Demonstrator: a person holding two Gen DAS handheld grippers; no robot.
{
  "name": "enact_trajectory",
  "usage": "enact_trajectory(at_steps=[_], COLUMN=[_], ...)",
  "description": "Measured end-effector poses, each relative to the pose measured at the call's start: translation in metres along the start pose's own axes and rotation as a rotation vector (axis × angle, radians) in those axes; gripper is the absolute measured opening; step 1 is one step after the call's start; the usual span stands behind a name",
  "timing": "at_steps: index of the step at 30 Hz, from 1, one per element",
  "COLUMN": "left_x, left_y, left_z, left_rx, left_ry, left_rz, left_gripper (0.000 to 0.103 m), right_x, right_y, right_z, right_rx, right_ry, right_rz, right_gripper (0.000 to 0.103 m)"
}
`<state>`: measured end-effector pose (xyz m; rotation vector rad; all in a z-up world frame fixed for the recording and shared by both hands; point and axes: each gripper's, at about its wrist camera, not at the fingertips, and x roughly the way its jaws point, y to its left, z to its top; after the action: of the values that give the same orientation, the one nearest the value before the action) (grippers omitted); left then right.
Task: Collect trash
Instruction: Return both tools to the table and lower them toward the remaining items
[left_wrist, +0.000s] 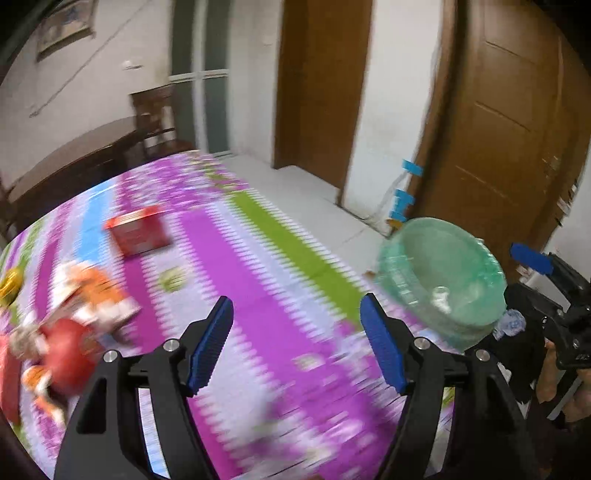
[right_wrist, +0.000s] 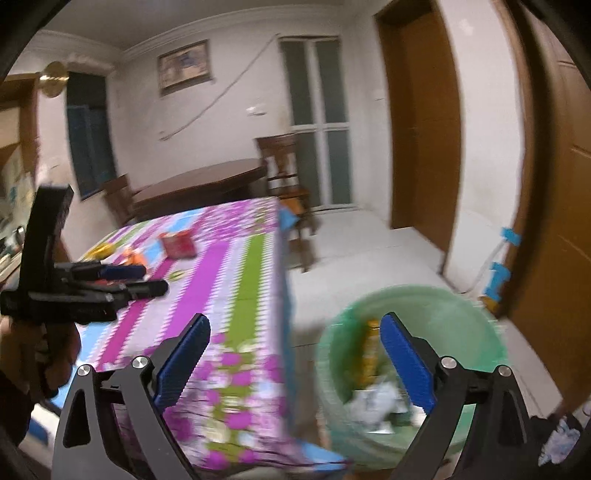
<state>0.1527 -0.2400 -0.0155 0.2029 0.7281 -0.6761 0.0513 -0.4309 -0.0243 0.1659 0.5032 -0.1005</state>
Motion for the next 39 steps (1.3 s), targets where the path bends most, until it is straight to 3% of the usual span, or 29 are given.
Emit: enact_trajectory(at_steps=[4, 8, 11, 13, 15, 20, 24, 29, 30, 32, 39], left_x=[-0.025, -0.048, -0.064, -0.073, -0.08, -0.08, -0.056, -0.022, -0.018, -0.015, 0.002], left_y=[0.062, 0.15, 0.199, 0.225, 0.24, 0.26, 0.266, 0.269, 0.27, 0.274, 0.286], left_z=[-0.025, -0.051, -0.065, -0.074, -0.078, -0.068, -0.054, -0.044, -0.044, -0.046, -0.047], left_rx=[0.034, 0.053, 0.016, -0.024, -0.058, -0.151, -0.171, -0.13, -0.133, -0.154, -0.164], left_ry=[0.038, 0.107, 0.132, 0.141, 0.13, 0.079, 0.109, 0.176, 0.183, 0.189, 0.205], left_rz=[0.088, 0.204, 0.247, 0.282, 0.264, 0.257, 0.252, 0.278, 0.285, 0.265, 0.303], left_gripper=[0.068, 0.068, 0.068, 0.068, 0.068, 0.068, 0.068, 0.066, 0.056, 0.048, 0.048], right_x=[0.017, 0.031, 0.043, 0.055, 0.072, 0.106, 0.111, 0.132, 0.134, 0.136, 0.154], right_y=[0.037, 0.068, 0.092, 0.111, 0.139, 0.21, 0.238, 0.25, 0.251, 0.249, 0.26], right_z=[0.003, 0.007, 0.008, 0.009, 0.011, 0.022, 0.025, 0.026, 0.028, 0.031, 0.061], right_rx=[-0.041, -0.096, -0.117, -0.109, -0.101, -0.177, -0.19, -0.193, -0.198, -0.205, -0.237], right_ry=[0.028, 0.054, 0.074, 0.104, 0.151, 0.192, 0.197, 0.226, 0.23, 0.232, 0.228], right_rz=[0.077, 0.127, 0.184, 0.267, 0.394, 0.46, 0.508, 0.514, 0.511, 0.512, 0.536], right_gripper=[0.093, 0.093, 0.093, 0.093, 0.092, 0.092, 0.092, 0.092, 0.092, 0.092, 0.092])
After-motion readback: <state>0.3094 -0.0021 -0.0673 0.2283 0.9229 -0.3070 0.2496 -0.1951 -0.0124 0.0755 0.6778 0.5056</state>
